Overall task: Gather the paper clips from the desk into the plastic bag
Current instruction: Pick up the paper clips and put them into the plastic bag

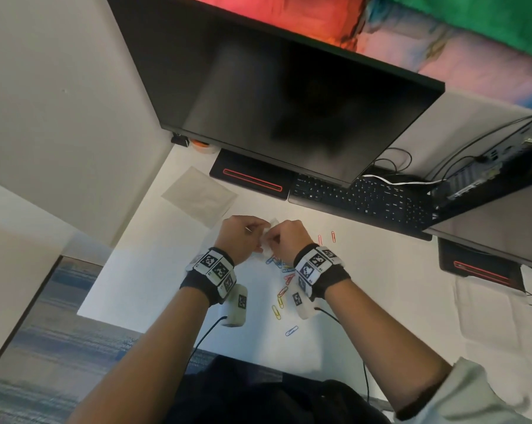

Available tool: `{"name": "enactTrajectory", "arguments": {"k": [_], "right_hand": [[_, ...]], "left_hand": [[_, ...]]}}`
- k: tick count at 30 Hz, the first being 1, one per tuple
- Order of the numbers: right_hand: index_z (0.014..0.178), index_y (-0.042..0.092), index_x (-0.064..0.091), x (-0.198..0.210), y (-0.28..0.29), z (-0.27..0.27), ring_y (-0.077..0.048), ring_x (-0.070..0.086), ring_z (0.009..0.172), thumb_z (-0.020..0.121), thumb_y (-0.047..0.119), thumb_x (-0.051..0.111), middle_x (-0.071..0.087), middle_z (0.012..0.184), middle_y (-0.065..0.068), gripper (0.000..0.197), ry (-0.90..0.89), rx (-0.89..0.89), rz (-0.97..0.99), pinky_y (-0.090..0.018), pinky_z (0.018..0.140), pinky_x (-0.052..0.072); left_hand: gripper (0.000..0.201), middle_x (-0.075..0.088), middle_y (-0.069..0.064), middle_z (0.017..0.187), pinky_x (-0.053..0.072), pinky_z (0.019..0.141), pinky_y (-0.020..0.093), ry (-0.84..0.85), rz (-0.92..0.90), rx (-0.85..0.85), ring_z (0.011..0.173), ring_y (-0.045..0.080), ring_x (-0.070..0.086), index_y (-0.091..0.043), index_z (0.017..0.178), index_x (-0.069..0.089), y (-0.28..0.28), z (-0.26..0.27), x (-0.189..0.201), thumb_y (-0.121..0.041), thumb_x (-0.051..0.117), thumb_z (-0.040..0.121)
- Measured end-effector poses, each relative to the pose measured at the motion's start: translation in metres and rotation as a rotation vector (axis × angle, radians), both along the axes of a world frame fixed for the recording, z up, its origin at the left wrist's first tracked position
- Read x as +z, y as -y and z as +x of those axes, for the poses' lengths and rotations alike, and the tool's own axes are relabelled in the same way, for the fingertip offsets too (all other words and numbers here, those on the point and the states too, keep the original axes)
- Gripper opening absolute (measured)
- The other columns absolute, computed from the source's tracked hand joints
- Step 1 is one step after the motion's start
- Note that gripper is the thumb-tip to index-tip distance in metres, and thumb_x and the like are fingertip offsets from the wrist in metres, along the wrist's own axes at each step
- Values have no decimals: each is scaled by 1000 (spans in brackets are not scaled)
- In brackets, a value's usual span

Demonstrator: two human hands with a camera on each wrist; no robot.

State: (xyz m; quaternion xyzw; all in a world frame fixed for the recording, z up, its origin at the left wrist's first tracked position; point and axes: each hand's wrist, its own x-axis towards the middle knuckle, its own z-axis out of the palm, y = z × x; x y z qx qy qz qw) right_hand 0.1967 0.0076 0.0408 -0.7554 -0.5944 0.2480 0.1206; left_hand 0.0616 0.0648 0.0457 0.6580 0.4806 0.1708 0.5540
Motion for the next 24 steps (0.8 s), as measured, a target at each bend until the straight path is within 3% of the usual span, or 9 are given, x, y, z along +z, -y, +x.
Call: {"name": "enactTrajectory", "arguments": {"k": [3,6,7,9,12,15,18,20,24], "right_hand": [[92,19,79,9,6,11,-10,63,71,91,14,57,75,84,4,23,-88,17,39,-20,72,48],[100,19,75,9,16,39,-7,69,75,90,11,63,74,88,6,17,-357,-261,213,-24,74,58],[105,19,72,5,21,53,-10,70,79,91,9,61,74,91,4,20,-368,-362,245,-29,76,60],[120,18,65,-11,31,86,-18,66,99,95,14,55,70,114,-3,27,-182,-462,131,-36,93,53],[143,12,39,-39,54,113,-27,43,133,101,32,41,42,148,-11,47,88,-356,-265,-33,110,31],[150,15,26,-56,71,102,-26,27,143,102,42,30,22,159,-7,55,95,-208,-315,-36,115,23],[149,23,28,-62,79,79,-24,35,140,99,45,41,30,156,-4,57,16,-153,-223,-38,113,28],[149,26,28,-67,82,67,-23,40,136,93,45,52,37,152,-3,63,26,-65,-190,-37,112,32],[140,23,47,-84,81,55,-29,46,128,93,21,55,46,144,-8,47,234,105,-108,-38,106,43]], "left_hand": [[18,68,5,72,63,67,35,23,-11,28,62,21,69,-8,101,75,-1,0,-4,-7,58,95],[18,68,2,69,63,68,35,28,-4,50,69,27,72,-7,102,75,-5,-4,-4,-12,59,96],[18,68,2,71,63,65,32,27,0,52,71,27,73,-7,103,75,-7,-6,-3,-13,59,95],[18,69,4,75,60,56,23,19,2,59,72,27,73,-8,103,75,-9,-12,-4,-13,60,96],[18,70,5,76,63,64,29,28,-3,75,73,27,73,-9,104,75,-12,-17,-6,-11,60,95],[18,70,3,74,64,69,36,22,-5,74,69,23,72,-9,104,75,-12,-17,-6,-11,60,95],[19,71,8,80,61,56,25,10,-5,62,71,25,72,-9,105,75,-8,-14,-1,-12,58,96],[20,69,7,81,50,43,14,-2,-8,50,76,28,73,-8,107,74,-6,-12,2,-12,57,97],[22,69,8,80,46,41,10,-11,11,24,78,30,73,-6,109,73,-4,-9,3,-12,56,98]]}}
